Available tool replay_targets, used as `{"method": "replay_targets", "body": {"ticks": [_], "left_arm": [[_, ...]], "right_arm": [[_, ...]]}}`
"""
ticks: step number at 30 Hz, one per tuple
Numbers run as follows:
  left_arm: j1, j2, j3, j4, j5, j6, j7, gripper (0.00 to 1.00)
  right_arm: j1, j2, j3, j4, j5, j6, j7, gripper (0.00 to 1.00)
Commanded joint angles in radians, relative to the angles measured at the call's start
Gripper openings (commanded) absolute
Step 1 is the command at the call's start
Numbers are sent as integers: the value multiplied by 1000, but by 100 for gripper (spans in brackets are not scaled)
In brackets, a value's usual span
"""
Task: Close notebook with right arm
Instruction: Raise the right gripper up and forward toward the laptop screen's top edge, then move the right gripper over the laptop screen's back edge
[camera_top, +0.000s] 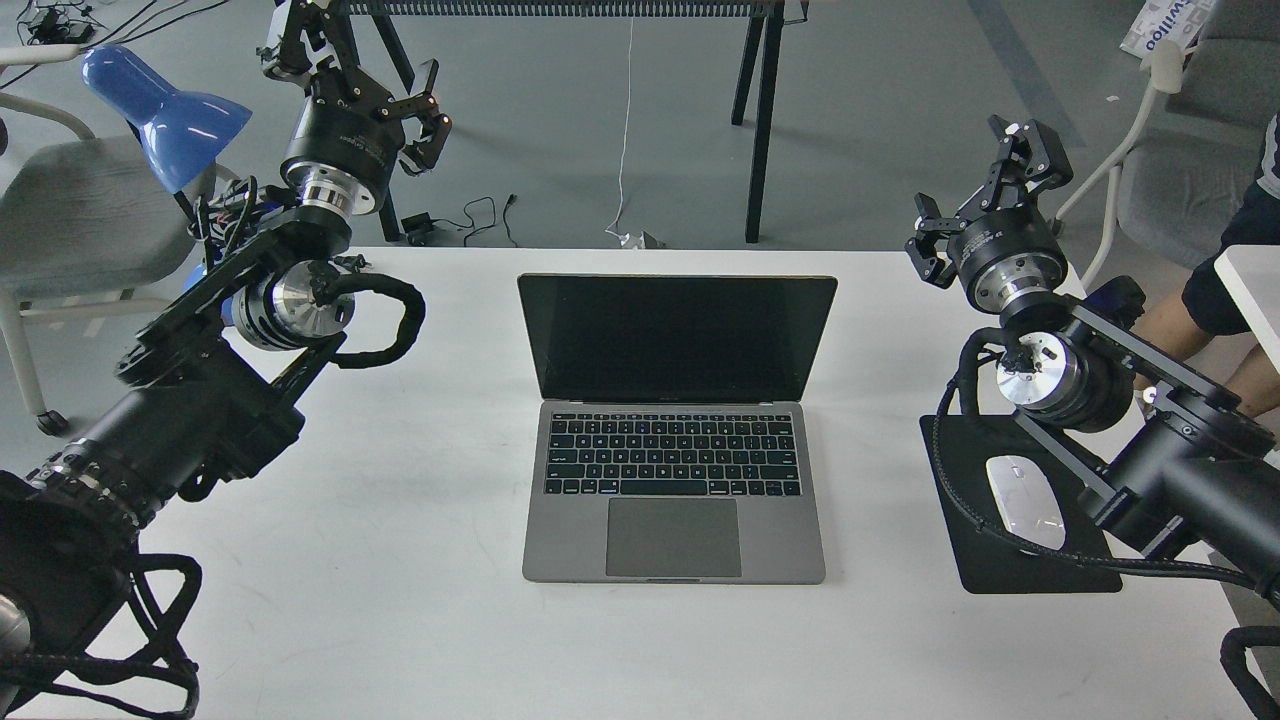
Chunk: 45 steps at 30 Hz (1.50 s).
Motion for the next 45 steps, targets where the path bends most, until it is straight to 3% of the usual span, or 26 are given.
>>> {"method": "replay_targets", "body": {"ticks": [1,10,15,21,30,38,45], "left_arm": [[0,0,0,-1,0,3,-2,100],[1,0,-2,-1,28,-3,-24,100],[2,0,-2,-1,28,-5,-24,100],[2,0,-2,-1,28,-5,-24,100],[2,0,-2,-1,28,-5,-24,100],[3,0,-2,-1,28,-5,-24,100],[3,0,-2,-1,28,-5,-24,100]], "right_arm": [[2,0,2,3,-1,0,0,100],[113,-92,-41,-11,-123,5,-8,100],[336,-130,-300,-75,-253,18,-37,100],[495,-11,-604,-247,-253,77,-49,100],[450,219,-603,-496,-251,215,-43,100],[400,270,-563,-473,-250,244,-41,100],[378,258,-558,-349,-248,247,-46,100]]}}
